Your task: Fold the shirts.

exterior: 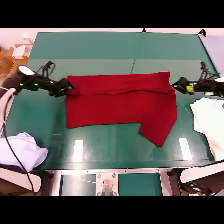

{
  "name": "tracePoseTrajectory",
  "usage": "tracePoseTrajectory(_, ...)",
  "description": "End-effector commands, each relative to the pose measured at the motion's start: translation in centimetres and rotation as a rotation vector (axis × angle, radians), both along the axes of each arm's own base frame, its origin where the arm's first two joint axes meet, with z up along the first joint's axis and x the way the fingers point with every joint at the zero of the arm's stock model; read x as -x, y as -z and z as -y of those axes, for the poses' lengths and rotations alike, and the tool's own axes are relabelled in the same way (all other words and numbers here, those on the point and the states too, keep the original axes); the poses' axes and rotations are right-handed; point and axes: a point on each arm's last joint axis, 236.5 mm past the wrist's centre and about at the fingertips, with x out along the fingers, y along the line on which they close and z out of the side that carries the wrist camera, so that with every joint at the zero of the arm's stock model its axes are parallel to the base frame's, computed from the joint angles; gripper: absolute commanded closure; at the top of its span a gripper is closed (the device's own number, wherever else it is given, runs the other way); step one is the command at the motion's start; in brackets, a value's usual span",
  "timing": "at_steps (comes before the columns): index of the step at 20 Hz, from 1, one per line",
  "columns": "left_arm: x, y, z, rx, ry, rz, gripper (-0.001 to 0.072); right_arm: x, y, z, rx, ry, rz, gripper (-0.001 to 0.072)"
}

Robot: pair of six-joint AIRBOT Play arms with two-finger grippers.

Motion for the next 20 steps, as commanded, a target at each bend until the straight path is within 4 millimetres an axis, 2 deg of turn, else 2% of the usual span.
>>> tracePoseTrajectory(1, 6.6, -2.1, -2.2, 0.000, 0.048, -0.229, 0.0136, 4.7, -2.7, 1.0, -0.047, 0.013, -0.046, 0.0459)
tracePoseTrajectory(3, 10.2, -2.0, -3.8, -0.119, 0.039, -0.217, 0.0136, 8.5, -2.4, 1.0, -0.055, 0.068, -0.086, 0.0460)
tracePoseTrajectory(5, 12.9, -2.2, -3.4, -0.140, -0.029, -0.160, 0.0134, 13.0, -0.9, 1.0, -0.055, 0.143, -0.170, 0.0459)
tracePoseTrajectory(7, 15.8, -1.9, -2.0, -0.089, -0.126, -0.135, 0.0133, 17.0, 0.6, 0.8, -0.059, 0.236, -0.245, 0.0441)
tracePoseTrajectory(8, 17.0, -1.6, -0.7, -0.039, -0.165, -0.126, 0.0133, 18.4, 1.0, 0.5, -0.066, 0.280, -0.254, 0.0440)
tracePoseTrajectory(11, 19.3, 0.5, 2.2, 0.048, -0.249, -0.098, 0.0134, 20.5, 2.1, -0.8, -0.060, 0.346, -0.251, 0.0439)
tracePoseTrajectory(13, 19.7, 2.1, 4.0, 0.072, -0.289, -0.085, 0.0134, 21.7, 3.2, -1.7, -0.079, 0.374, -0.276, 0.0437)
tracePoseTrajectory(15, 19.1, 3.2, 5.6, 0.079, -0.347, -0.044, 0.0134, 22.9, 4.8, -2.5, -0.095, 0.384, -0.312, 0.0379)
tracePoseTrajectory(17, 17.5, 3.4, 6.1, 0.062, -0.423, 0.029, 0.0135, 23.4, 6.0, -2.4, -0.087, 0.415, -0.321, 0.0378)
tracePoseTrajectory(18, 16.6, 3.3, 6.0, 0.061, -0.473, 0.061, 0.0135, 23.5, 6.5, -2.2, -0.078, 0.432, -0.319, 0.0344)
tracePoseTrajectory(19, 15.8, 3.4, 6.0, 0.064, -0.523, 0.073, 0.0136, 23.5, 6.8, -2.2, -0.078, 0.447, -0.317, 0.0278)
tracePoseTrajectory(20, 15.7, 4.0, 6.3, 0.065, -0.556, 0.057, 0.0136, 23.5, 7.0, -2.1, -0.080, 0.461, -0.313, 0.0265)
